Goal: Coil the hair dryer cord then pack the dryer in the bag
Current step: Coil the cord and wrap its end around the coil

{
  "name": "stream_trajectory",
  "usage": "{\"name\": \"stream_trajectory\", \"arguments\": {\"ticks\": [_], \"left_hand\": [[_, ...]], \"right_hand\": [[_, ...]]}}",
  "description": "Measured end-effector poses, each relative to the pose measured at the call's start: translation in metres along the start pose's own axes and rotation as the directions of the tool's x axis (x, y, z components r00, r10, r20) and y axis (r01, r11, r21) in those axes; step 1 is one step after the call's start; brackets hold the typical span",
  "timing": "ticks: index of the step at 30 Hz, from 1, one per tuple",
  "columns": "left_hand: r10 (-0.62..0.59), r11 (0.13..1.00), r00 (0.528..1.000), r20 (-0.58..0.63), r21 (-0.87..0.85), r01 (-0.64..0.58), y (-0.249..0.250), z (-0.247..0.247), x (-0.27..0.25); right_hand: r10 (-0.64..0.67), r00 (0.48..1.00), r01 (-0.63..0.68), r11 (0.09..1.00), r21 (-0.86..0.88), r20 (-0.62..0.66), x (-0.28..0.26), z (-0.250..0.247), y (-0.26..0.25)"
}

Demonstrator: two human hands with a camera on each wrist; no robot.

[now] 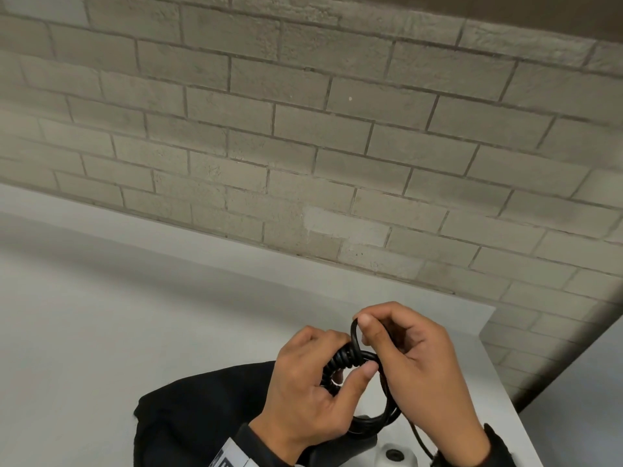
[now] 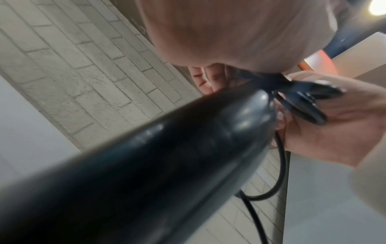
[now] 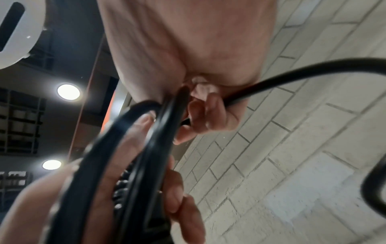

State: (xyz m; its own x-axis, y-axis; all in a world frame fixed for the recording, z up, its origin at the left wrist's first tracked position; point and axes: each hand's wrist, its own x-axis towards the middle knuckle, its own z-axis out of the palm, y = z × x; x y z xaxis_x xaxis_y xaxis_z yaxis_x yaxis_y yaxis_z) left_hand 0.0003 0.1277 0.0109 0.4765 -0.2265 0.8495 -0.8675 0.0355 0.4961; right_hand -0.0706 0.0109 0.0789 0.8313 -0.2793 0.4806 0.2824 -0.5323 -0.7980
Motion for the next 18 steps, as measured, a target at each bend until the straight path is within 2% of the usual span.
{"name": "stream_trajectory", "arguments": {"ticks": [6, 9, 13, 18], "left_hand": [[0.025, 1.0, 1.0, -0.003, -0.003, -0.025, 0.002, 0.001, -0.001], [0.027, 1.0, 0.999, -0.022, 0.002, -0.027, 0.003, 0.001, 0.0], [0.021, 1.0, 0.999, -0.045, -0.002, -0.022, 0.005, 0.002, -0.001], [-0.016, 1.0, 0.998, -0.064, 0.019, 0.018, 0.005, 0.001, -0.002]], "right_hand": [[0.15, 0.988, -0.144, 0.975, 0.168, -0.022, -0.006, 0.0, 0.011], [0.202, 0.979, -0.197, 0.948, 0.248, 0.009, -0.008, -0.001, 0.014], [0.17, 0.985, -0.165, 0.942, 0.292, 0.009, -0.018, -0.005, 0.022], [0.128, 0.981, -0.171, 0.93, 0.325, 0.147, -0.036, -0.005, 0.028]]}}
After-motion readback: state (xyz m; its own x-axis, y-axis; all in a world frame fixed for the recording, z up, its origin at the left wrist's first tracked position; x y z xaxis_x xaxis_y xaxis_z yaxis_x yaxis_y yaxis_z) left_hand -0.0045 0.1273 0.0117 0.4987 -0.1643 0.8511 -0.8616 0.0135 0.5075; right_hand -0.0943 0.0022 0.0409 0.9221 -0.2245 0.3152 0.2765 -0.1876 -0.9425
